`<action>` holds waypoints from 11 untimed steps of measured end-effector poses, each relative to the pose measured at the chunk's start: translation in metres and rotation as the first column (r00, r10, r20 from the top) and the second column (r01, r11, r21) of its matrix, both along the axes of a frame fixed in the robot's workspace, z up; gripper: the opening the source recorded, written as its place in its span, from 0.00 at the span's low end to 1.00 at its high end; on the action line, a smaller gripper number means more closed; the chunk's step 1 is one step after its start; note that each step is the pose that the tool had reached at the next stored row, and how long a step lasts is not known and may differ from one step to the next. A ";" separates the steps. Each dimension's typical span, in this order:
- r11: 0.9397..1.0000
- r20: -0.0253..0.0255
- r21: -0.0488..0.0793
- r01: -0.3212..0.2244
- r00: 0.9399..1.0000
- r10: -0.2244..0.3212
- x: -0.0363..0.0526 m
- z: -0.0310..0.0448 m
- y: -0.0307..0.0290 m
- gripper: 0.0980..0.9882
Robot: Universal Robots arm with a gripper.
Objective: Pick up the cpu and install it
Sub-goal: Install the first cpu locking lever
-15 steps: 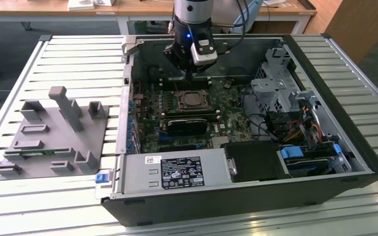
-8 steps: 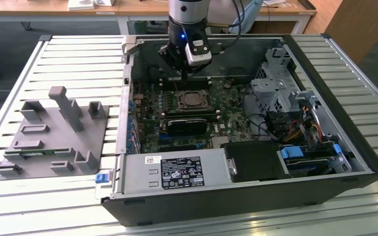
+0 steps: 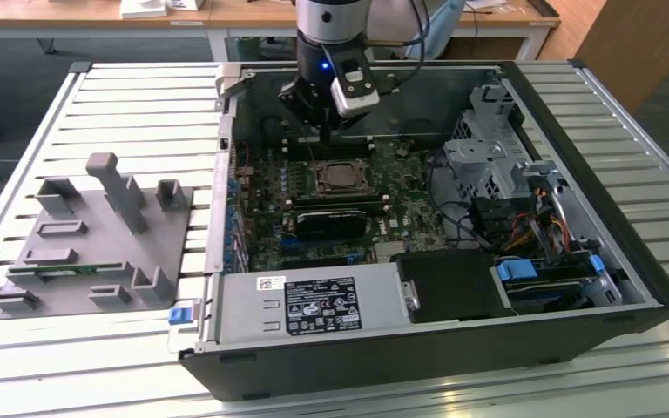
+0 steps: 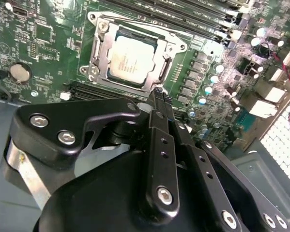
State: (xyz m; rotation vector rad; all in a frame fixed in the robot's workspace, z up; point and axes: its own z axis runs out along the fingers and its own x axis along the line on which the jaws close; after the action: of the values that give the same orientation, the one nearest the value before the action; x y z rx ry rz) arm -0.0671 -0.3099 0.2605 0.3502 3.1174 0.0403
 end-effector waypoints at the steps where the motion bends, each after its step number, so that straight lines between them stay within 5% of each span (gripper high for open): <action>1: 1.000 0.000 0.000 -0.003 1.000 0.003 -0.0014 0.0000 0.0000 0.01; 11: 0.995 0.000 0.000 -0.102 0.995 0.102 -0.0073 -0.0015 0.0000 0.01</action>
State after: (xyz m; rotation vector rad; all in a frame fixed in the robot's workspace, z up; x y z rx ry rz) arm -0.0744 -0.3099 0.2590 0.1899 3.1326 0.0404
